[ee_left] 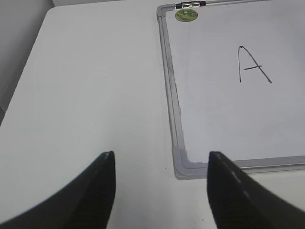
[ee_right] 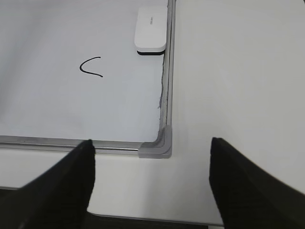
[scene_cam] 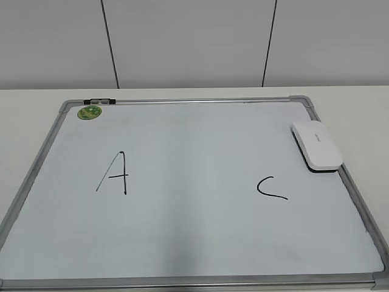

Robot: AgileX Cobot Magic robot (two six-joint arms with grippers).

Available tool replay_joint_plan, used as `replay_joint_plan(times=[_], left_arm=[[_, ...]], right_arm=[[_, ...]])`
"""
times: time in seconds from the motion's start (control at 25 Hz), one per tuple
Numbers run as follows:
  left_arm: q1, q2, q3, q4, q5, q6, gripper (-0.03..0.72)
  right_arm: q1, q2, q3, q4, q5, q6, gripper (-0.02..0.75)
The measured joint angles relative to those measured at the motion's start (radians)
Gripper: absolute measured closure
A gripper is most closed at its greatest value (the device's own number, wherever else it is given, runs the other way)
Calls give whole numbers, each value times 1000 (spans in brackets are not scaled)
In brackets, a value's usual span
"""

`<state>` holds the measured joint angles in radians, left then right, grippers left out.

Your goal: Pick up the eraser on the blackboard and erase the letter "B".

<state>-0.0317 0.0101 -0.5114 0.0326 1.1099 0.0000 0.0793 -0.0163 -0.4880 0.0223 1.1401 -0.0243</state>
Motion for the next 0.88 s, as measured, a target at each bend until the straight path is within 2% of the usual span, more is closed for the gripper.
replay_joint_plan(times=[0.88], left_arm=[[0, 0, 0, 2, 0, 0, 253]], right_arm=[[-1, 0, 0, 0, 0, -1, 183]])
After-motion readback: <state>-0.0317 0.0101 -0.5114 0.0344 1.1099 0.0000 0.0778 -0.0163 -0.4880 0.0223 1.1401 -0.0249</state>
